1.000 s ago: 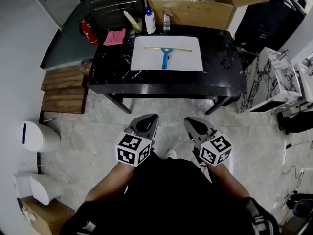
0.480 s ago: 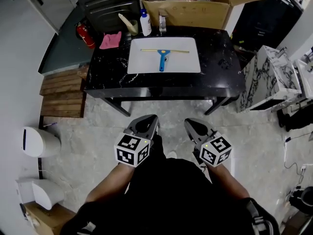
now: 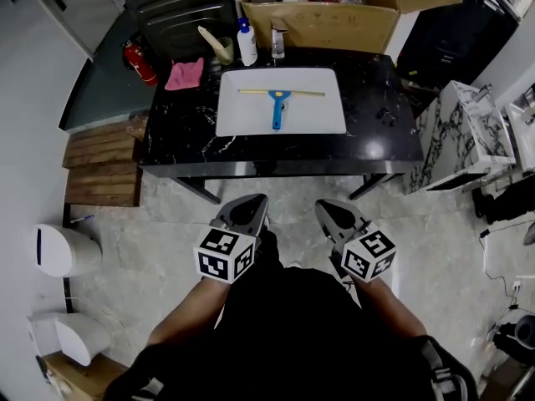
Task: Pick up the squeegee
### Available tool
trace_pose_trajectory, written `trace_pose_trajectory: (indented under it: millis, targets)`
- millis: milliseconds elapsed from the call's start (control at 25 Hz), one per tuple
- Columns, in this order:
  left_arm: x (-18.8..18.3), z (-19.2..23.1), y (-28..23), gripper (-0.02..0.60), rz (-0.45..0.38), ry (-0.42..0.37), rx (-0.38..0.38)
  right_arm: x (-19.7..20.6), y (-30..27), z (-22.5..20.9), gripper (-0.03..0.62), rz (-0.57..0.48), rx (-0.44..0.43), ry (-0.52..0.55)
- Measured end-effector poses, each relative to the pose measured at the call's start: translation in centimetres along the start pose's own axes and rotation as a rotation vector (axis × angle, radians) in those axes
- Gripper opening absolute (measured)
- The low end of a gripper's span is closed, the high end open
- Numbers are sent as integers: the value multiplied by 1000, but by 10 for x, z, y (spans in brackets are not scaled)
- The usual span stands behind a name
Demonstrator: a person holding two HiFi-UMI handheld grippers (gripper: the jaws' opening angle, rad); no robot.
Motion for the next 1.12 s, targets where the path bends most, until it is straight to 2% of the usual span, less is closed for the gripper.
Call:
trace_pose_trajectory:
  millis: [320,760,1120]
  targets:
    - [-38,52,-30,18,-25,6,1,-40,-50,-19,8,7,14,17]
    - [-76,125,-71,18,4,3,49,-77,-125,-39,9,23,55,-1]
    - [-102,172,-105,18,14,-10,119,-100,-174,-55,9,27,106,-24]
Point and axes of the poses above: the fingertips, and each gripper's own axes: y backward along the fingers, z to its left, x out of its underside, the point moved 8 cm from there along y, backward along the fingers, and after that the axes turned 6 degrees about x, right-handed, at the moved point
